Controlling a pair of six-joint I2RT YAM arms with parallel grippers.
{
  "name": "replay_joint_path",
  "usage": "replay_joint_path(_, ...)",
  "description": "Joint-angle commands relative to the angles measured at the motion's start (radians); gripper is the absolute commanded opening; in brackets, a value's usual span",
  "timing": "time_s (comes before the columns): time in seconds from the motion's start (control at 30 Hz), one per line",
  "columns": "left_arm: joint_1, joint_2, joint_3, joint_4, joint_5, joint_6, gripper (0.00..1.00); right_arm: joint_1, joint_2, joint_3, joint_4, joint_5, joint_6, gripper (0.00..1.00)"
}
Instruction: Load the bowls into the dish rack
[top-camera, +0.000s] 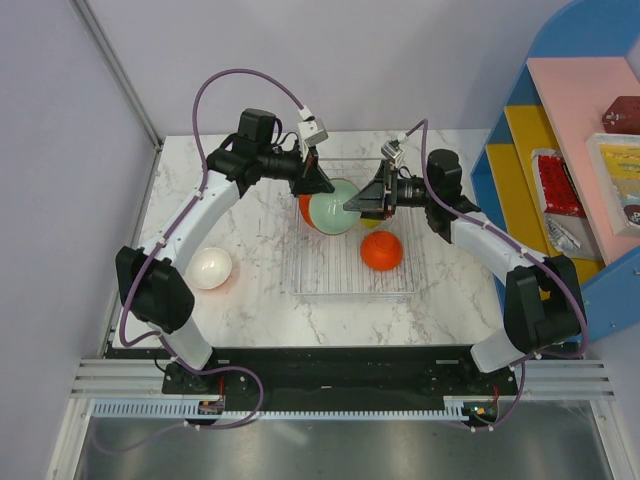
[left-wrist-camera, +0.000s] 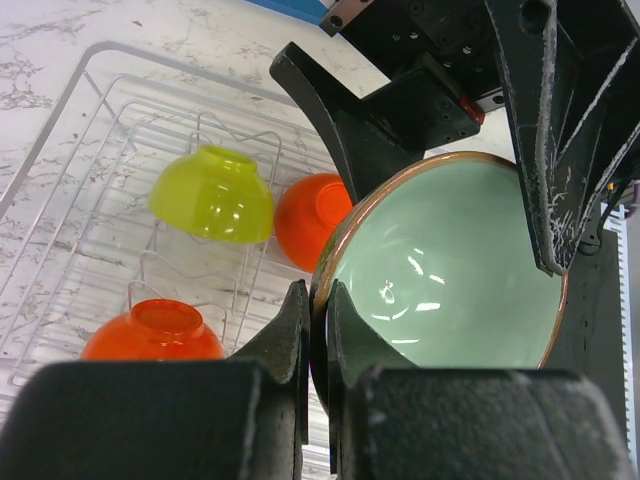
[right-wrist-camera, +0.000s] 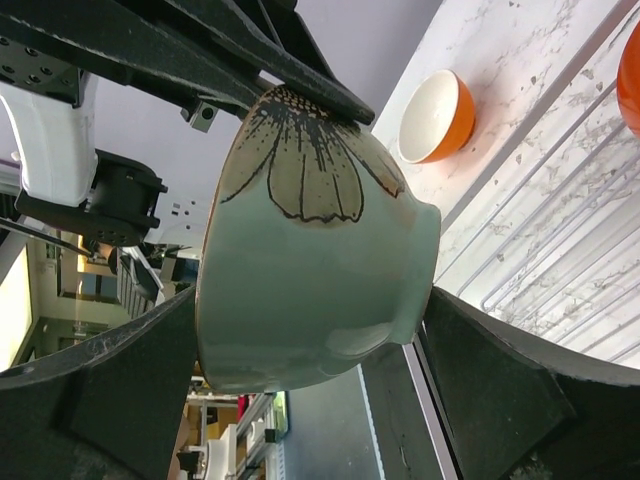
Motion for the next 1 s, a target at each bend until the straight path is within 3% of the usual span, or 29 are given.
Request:
replay_joint_path(0.0,-0.008,-0.055,0.053,0.068,0.026,-0.015,0.02,0.012,-0.003,0.045,-0.007,-0.033,-0.045,0.96)
replay_joint_path(0.3,-0.009,-0.053,0.044,0.069,0.026,-0.015,0.02,0.014,-0.013,0.039,0.016,-0.026,-0.042,0.91)
replay_joint_path(0.4,-0.009,-0.053,0.043,0.068,0.026,-0.019,0.02,0.014,-0.018,0.034,0.025,-0.022,-0.043,0.87)
replay_joint_path(0.6,-0.012,-0.055,0.04,0.068,0.019,-0.018,0.02,0.014,-0.014,0.034,0.032,-0.02,-0.045,0.68)
replay_joint_path(0.7,-0.014,-0.055,0.038,0.069,0.017,-0.016,0.02,0.015,-0.017,0.033,0.029,-0.02,-0.045,0.42)
replay_joint_path(0.73,-0.014,-0.053,0.04,0.068,0.016,-0.018,0.02,0.014,-0.017,0.033,0.027,-0.019,-0.046,0.25)
replay_joint_path(0.83,-0.014,-0.051,0.037,0.068,0.008,-0.019,0.02,0.014,-0.023,0.039,-0.002,-0.01,-0.077,0.0)
replay_joint_path(0.93,-0.014,-0.053,0.024,0.068,-0.004,-0.018,0.26,0.014,-0.03,0.036,-0.025,0.001,-0.091,0.0)
replay_joint_path(0.97,-0.014,-0.055,0.017,0.068,-0.012,-0.013,0.45,0.014,-0.033,0.037,-0.034,0.006,-0.109,0.0)
